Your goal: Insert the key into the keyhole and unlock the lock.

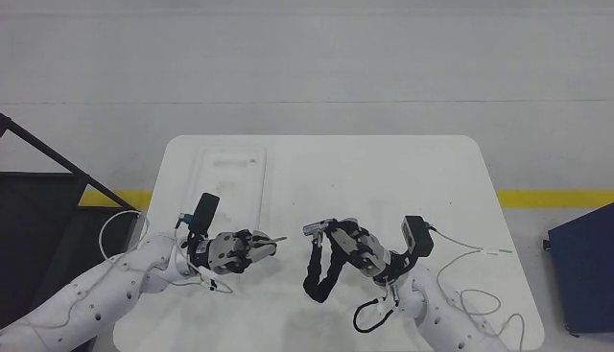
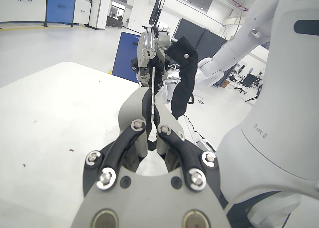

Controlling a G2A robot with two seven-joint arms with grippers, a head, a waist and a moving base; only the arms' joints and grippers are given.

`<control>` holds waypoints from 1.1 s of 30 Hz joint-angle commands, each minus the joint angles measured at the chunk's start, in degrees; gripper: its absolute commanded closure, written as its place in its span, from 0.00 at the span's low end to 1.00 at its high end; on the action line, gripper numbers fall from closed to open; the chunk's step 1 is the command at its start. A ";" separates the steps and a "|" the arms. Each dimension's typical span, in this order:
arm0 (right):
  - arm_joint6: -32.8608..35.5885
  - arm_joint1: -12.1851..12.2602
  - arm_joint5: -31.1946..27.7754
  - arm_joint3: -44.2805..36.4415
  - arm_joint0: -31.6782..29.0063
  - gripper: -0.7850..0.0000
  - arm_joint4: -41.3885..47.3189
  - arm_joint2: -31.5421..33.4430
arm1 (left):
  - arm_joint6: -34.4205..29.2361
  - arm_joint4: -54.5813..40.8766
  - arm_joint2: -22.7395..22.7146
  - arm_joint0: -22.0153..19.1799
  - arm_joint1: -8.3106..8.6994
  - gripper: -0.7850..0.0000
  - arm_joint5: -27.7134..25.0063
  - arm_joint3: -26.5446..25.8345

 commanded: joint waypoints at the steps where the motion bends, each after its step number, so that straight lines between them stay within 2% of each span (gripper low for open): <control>1: 0.00 -0.07 0.00 0.04 -0.35 1.00 -0.21 -0.25 | 2.27 2.12 1.55 -0.77 0.24 1.00 0.00 -0.30; 3: 0.01 -0.12 0.00 0.57 -0.43 1.00 -0.34 -0.40 | 4.11 3.68 3.01 -1.74 0.41 1.00 0.00 -0.12; 10: 0.01 -0.12 0.00 0.57 -0.43 1.00 -0.34 -0.40 | 4.32 2.11 6.67 -4.96 0.38 1.00 0.00 -0.01; 24: 0.01 -0.12 0.00 0.57 -0.43 1.00 -0.34 -0.40 | 4.32 -1.31 15.82 -12.89 -0.99 1.00 0.00 3.15; 33: 0.01 -0.12 0.00 0.57 -0.43 1.00 -0.34 -0.40 | 2.82 -1.49 16.02 -13.47 -2.50 1.00 0.00 3.69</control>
